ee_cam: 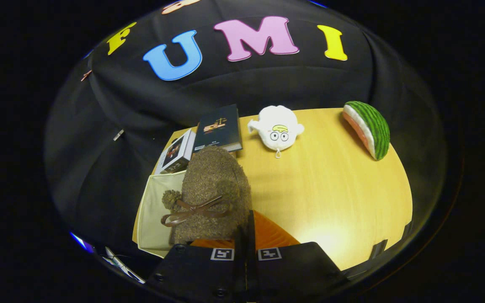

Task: Open the storage box then place both shoes into the box .Put the left shoe in first, then the right shoe, with the right side of both shoes facing outward in a uniform manner.

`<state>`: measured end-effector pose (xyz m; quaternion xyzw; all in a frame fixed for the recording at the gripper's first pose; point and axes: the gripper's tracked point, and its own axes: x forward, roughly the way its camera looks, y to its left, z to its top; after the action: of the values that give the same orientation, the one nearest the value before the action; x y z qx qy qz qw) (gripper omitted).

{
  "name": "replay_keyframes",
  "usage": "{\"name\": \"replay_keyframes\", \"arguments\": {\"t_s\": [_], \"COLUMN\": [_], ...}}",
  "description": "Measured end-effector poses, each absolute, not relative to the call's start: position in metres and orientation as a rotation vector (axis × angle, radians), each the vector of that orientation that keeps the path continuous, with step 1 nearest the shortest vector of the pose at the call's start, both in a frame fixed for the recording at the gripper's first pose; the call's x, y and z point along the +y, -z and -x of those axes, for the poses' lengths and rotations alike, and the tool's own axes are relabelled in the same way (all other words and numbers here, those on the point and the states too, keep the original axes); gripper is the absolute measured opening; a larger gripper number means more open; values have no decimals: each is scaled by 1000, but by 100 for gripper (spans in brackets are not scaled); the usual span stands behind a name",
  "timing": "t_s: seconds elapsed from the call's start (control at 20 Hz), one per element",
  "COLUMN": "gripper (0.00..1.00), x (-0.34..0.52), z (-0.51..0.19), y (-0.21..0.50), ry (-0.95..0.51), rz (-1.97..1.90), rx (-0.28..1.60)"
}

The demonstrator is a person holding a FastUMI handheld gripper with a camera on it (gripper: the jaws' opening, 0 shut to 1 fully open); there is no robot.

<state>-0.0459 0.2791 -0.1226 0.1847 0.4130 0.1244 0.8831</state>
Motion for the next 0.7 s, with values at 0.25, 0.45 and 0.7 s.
{"name": "replay_keyframes", "arguments": {"t_s": [0.25, 0.45, 0.7], "gripper": [6, 6, 6], "x": [348, 380, 393], "z": [43, 36, 28], "y": [120, 124, 146], "ry": [-312, -300, -260], "rz": [-389, -377, -329], "rx": [889, 920, 957]}}
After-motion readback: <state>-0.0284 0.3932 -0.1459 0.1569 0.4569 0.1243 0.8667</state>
